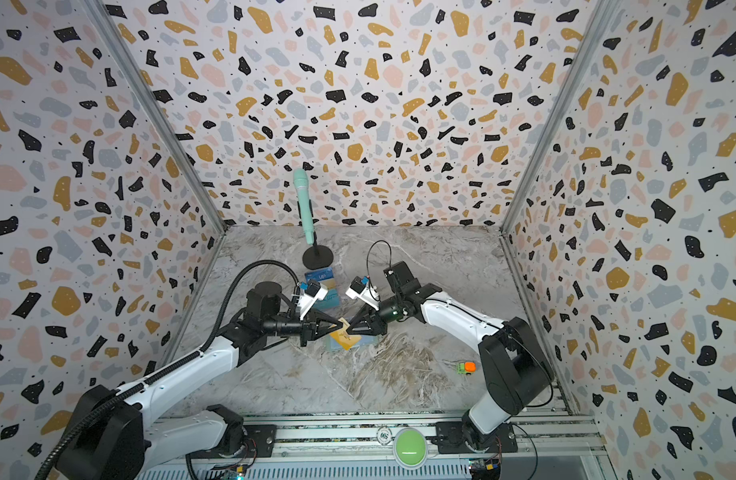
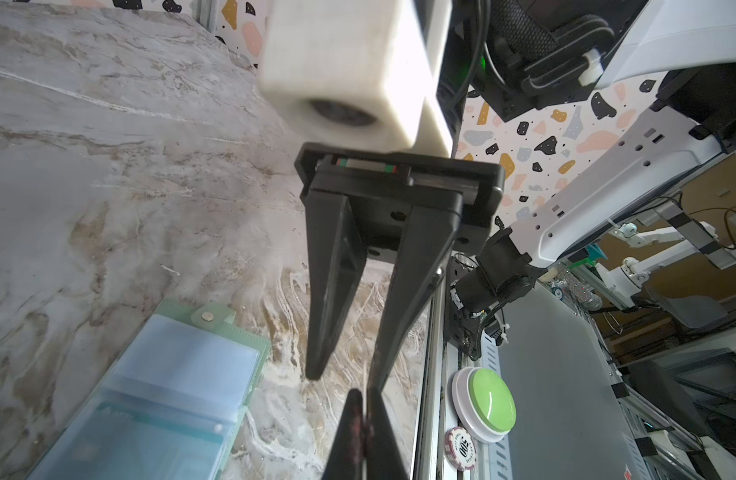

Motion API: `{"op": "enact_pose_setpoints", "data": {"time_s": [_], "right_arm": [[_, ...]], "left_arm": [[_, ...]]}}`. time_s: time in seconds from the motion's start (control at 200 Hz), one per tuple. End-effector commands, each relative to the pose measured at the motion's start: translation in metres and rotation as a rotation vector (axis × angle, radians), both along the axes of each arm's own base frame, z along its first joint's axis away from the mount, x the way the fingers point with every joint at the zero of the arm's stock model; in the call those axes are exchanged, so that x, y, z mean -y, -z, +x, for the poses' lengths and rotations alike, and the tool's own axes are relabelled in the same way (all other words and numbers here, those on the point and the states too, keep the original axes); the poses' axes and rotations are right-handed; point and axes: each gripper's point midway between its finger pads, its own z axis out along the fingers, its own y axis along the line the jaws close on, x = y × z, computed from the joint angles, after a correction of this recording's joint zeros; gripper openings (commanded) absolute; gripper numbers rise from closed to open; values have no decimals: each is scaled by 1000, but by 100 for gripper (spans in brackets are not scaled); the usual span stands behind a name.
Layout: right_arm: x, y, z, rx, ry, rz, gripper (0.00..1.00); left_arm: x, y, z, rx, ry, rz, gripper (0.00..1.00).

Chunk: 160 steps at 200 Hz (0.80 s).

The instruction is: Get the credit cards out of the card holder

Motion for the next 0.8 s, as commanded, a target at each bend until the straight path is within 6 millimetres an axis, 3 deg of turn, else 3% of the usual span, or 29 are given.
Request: {"op": "enact_pose_setpoints", "data": {"time_s": [0.0,0.135,0.34,0.561,0.796], "right_arm": [[6,-21,3,26,44,74,42],[14,-21,7,14,96,107,52],[20,-26,16,-3,181,168,57],[17,-38,27,-12,248,252,59],[16,-53,31,-29,271,357,59]], "left_arm": [[-3,-10,9,55,-64,10,0],[-7,-23,19,83,-149,-51,0],[-20,-43,38,110,-299,-140,0],[-21,-64,36,107,-315,-261,0],[-30,-73,35,107,-366,-338,0]]}}
